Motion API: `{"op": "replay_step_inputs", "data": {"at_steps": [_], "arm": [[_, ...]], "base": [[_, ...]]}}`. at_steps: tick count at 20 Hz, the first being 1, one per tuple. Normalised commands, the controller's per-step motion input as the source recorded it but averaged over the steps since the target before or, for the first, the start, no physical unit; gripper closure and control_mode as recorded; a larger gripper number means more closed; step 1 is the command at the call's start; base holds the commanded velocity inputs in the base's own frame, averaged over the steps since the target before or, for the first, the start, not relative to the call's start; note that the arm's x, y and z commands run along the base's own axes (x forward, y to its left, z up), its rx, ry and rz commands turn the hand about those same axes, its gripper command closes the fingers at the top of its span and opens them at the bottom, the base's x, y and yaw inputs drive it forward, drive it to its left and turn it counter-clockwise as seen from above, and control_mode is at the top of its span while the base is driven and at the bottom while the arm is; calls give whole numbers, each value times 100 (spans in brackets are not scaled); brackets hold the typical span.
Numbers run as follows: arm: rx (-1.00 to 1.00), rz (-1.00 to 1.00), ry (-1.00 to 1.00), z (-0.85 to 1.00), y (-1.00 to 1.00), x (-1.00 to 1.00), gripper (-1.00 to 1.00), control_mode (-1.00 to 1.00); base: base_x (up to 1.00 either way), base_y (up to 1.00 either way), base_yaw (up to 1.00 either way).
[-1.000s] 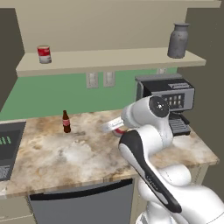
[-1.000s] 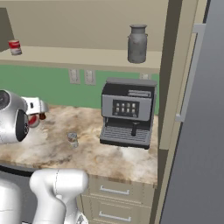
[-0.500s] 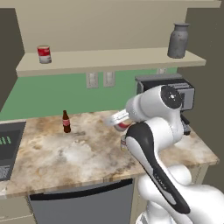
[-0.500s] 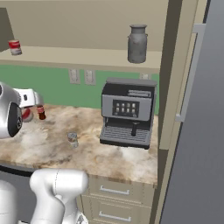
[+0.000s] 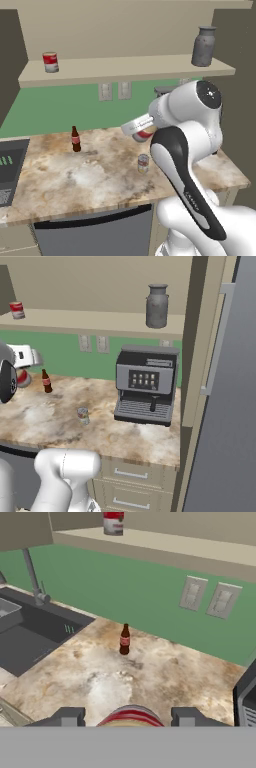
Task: Pick the cans from the counter and place them in their designated side in the cabinet.
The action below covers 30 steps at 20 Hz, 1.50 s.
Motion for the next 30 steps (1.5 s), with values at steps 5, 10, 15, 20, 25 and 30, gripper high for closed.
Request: {"op": "replay_step_inputs", "data": {"at_steps": [5, 10, 15, 20, 25, 30], "arm": [[0, 3, -3, 37, 0, -12, 100, -100], [0, 3, -4, 33, 0, -4, 100, -100], [0, 3, -4, 32, 1, -1, 100, -100], [0, 3, -8, 28, 1, 0, 100, -100], [0, 3, -9, 32, 3, 0, 100, -100], [0, 3, -8, 20, 4, 4, 100, -100]], "base": [[0, 0, 0], [0, 0, 0], [0, 0, 0], [0, 0, 0], [0, 0, 0], [0, 0, 0]]}}
